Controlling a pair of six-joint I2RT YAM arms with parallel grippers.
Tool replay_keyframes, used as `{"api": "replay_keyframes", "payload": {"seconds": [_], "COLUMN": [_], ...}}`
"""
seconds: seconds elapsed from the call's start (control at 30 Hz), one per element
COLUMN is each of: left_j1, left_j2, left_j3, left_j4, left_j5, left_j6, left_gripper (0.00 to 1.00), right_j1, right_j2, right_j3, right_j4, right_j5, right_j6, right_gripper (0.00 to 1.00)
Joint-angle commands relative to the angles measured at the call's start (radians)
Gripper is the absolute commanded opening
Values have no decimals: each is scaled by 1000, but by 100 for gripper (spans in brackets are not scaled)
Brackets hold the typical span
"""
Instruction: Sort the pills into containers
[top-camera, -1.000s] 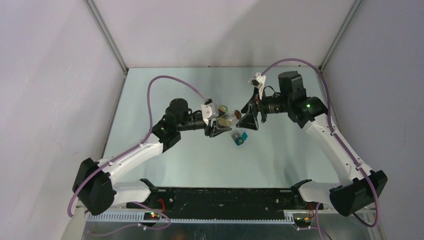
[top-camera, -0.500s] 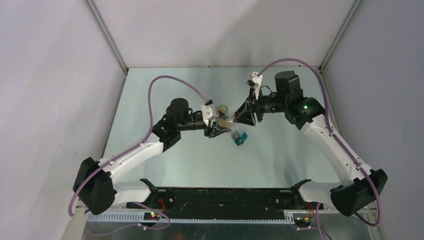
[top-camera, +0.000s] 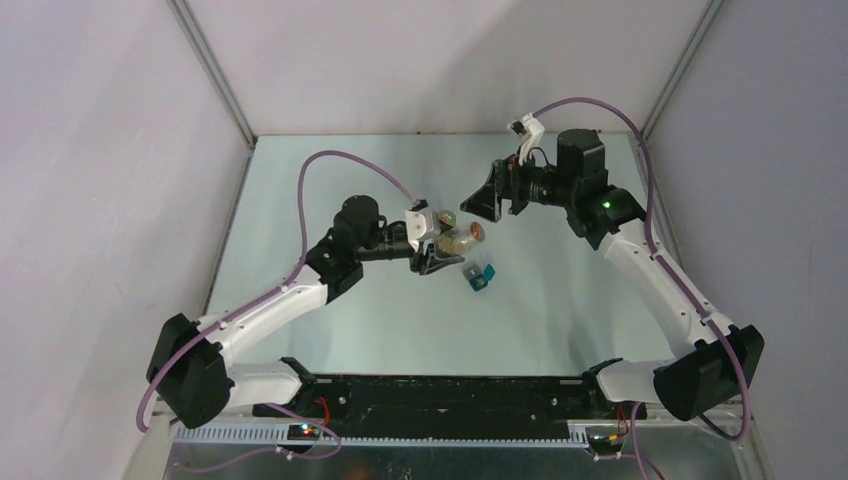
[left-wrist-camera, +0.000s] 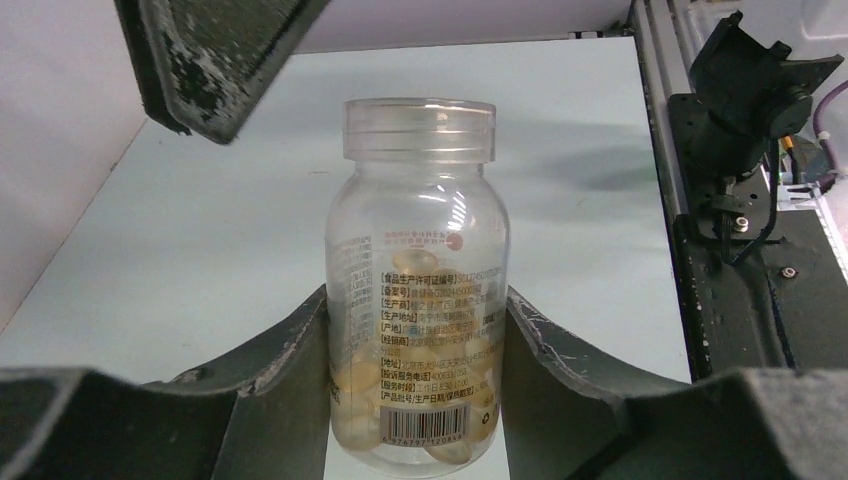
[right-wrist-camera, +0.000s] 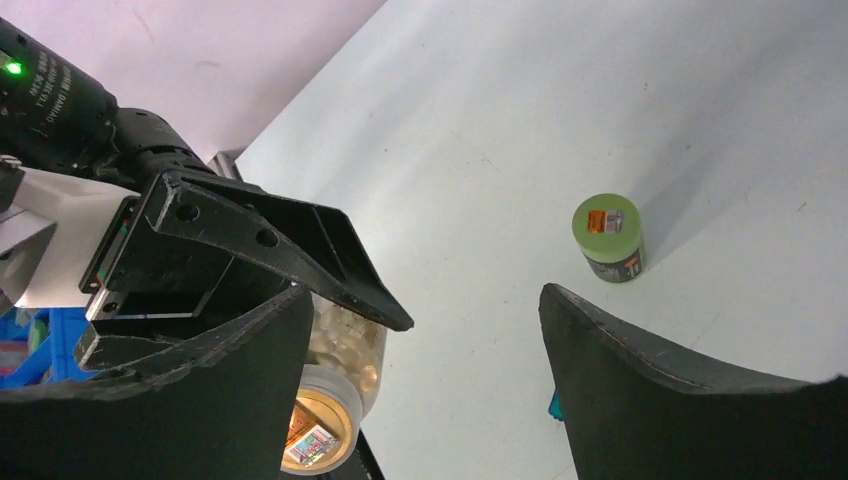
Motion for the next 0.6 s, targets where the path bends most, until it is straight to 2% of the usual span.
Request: {"api": "replay_keyframes", "payload": {"seconds": [0.0,0.1,0.23,0.43,0.57], "left_j1": [-7,-7,-7,-8,-7], "left_j2": [-16,-13,-10,-13,-18], "left_j3": [31,33,35,35,34], "left_j4": [34,34,35,40,46], "left_j5": [27,26,27,39,47], "left_j6": [22,20,14,4,-1], "left_gripper": [0,0,0,0,0], "right_j1": [-32,-34,-33,-12,15], "right_j2": [-26,-59,-90,-81,-67], "right_j3": [7,7,6,5,5], "right_j4": [47,-40,-184,-209,-180], "right_j5": [-96,-264,-355,-213,-189], "right_j6": [-3,-153,-339,-371,-364], "right_gripper": [88,89,89,81,76]}}
